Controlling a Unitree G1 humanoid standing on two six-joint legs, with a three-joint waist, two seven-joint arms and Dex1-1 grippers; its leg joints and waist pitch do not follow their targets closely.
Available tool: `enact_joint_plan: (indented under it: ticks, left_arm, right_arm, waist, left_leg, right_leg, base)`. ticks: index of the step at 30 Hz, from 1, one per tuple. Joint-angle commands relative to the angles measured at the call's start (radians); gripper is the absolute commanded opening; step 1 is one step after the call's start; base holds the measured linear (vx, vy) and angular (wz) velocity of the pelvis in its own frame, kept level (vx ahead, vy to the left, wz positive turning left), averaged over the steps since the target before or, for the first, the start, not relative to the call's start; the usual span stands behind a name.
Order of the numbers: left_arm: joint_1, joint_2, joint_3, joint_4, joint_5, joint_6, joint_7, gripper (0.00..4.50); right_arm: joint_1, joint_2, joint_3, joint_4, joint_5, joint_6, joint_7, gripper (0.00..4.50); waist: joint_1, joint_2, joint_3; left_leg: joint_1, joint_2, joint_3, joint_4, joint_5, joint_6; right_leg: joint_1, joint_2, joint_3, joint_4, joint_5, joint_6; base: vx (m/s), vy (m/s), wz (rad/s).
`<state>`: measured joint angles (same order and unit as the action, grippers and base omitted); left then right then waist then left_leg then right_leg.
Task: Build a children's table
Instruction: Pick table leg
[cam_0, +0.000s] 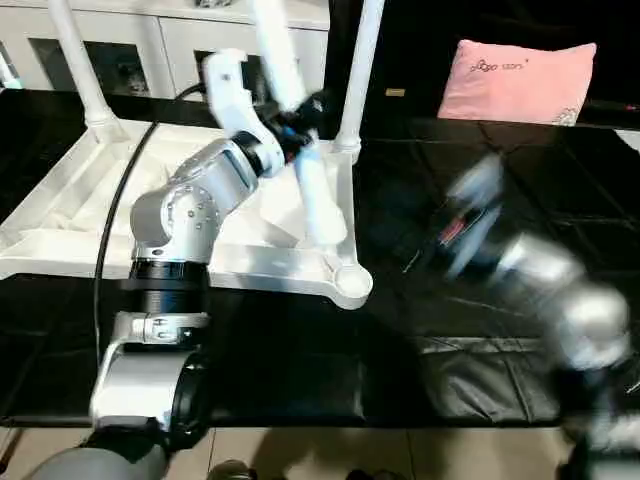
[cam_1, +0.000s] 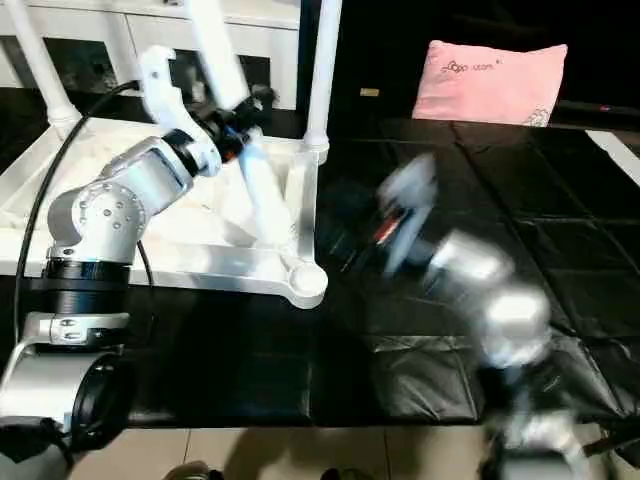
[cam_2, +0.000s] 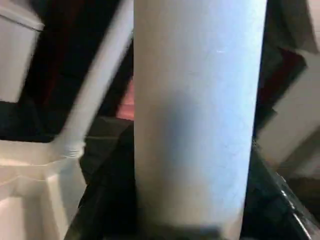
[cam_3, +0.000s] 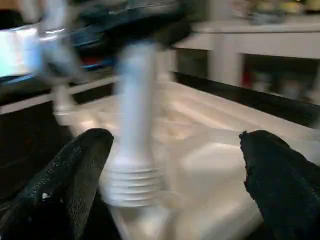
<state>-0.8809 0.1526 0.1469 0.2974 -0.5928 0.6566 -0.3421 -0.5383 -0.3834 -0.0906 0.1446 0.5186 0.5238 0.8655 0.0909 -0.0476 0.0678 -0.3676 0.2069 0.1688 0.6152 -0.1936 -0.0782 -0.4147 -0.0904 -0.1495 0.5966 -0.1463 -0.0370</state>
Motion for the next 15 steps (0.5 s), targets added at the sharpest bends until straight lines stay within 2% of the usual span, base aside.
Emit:
enact_joint_plan:
  ticks: [1,2,5,7,8,9,10,12,15]
  left_arm:
    - [-0.023,0.011,-0.022,-0.019,0.002,0.02,-0.046,1.86]
    - [-0.024,0.017,-0.031,-0.023,0.001,0.028,-0.07,1.86]
    - [-0.025,0.026,-0.045,-0.03,-0.003,0.039,-0.104,1.86]
    - [-0.028,0.039,-0.066,-0.042,-0.012,0.054,-0.146,1.86]
    - [-0.028,0.039,-0.066,-0.042,-0.012,0.054,-0.146,1.86]
    - [-0.029,0.04,-0.071,-0.045,-0.012,0.056,-0.153,1.86]
    - [-0.031,0.042,-0.082,-0.052,-0.003,0.055,-0.159,1.86]
    - [-0.031,0.04,-0.084,-0.053,0.002,0.053,-0.157,1.86]
    - [-0.024,0.031,-0.096,-0.069,0.011,0.049,-0.162,1.86]
  right_arm:
    - [-0.016,-0.011,-0.012,0.04,0.012,0.051,-0.02,4.5]
    - [-0.035,-0.014,-0.019,0.062,0.024,0.077,-0.025,4.5]
    - [-0.062,-0.015,-0.031,0.082,0.052,0.123,-0.019,4.5]
    - [-0.088,-0.022,-0.016,0.082,0.083,0.184,0.024,4.5]
    - [-0.088,-0.022,-0.016,0.082,0.083,0.184,0.024,4.5]
    - [-0.091,-0.026,-0.002,0.076,0.081,0.192,0.04,4.5]
    - [-0.093,-0.026,0.039,0.055,0.068,0.197,0.073,4.5]
    - [-0.094,-0.021,0.052,0.048,0.063,0.196,0.077,4.5]
    - [-0.105,0.021,0.102,0.039,0.045,0.19,0.062,4.5]
  waist:
    - [0.002,-0.011,-0.087]
    - [0.001,-0.015,-0.088]
    - [0.001,-0.015,-0.092]
    - [0.001,-0.022,-0.091]
    - [0.002,-0.019,-0.09]
    - [0.002,-0.019,-0.09]
    - [0.002,-0.019,-0.089]
    - [0.002,-0.02,-0.087]
    - [-0.001,-0.024,-0.087]
  left_leg:
    - [0.002,0.022,0.0,-0.061,-0.063,0.039]
    - [0.002,0.022,-0.001,-0.061,-0.059,0.04]
    - [0.001,0.023,-0.001,-0.059,-0.044,0.046]
    - [-0.001,0.025,0.0,-0.059,-0.031,0.051]
    - [0.0,0.025,0.001,-0.059,-0.034,0.051]
    - [0.0,0.025,0.001,-0.059,-0.034,0.051]
    - [0.002,0.027,0.0,-0.059,-0.045,0.045]
    - [0.001,0.028,0.0,-0.061,-0.057,0.036]
    - [0.002,0.029,-0.002,-0.062,-0.063,0.022]
  right_leg:
    - [0.074,-0.064,0.066,-0.067,-0.295,-0.09]
    - [0.074,-0.064,0.064,-0.066,-0.293,-0.092]
    - [0.076,-0.064,0.065,-0.061,-0.268,-0.109]
    - [0.076,-0.065,0.065,-0.058,-0.248,-0.115]
    - [0.075,-0.065,0.066,-0.058,-0.248,-0.117]
    - [0.075,-0.065,0.066,-0.058,-0.248,-0.117]
    - [0.074,-0.065,0.065,-0.059,-0.258,-0.115]
    - [0.073,-0.066,0.066,-0.062,-0.271,-0.105]
    - [0.072,-0.067,0.065,-0.063,-0.285,-0.101]
  base:
    - [0.0,0.0,0.0]
    - [0.0,0.0,0.0]
    - [0.0,0.0,0.0]
    - [0.0,0.0,0.0]
    - [0.0,0.0,0.0]
    - [0.0,0.0,0.0]
    - [0.0,0.0,0.0]
    - [0.0,0.0,0.0]
    - [0.0,0.0,0.0]
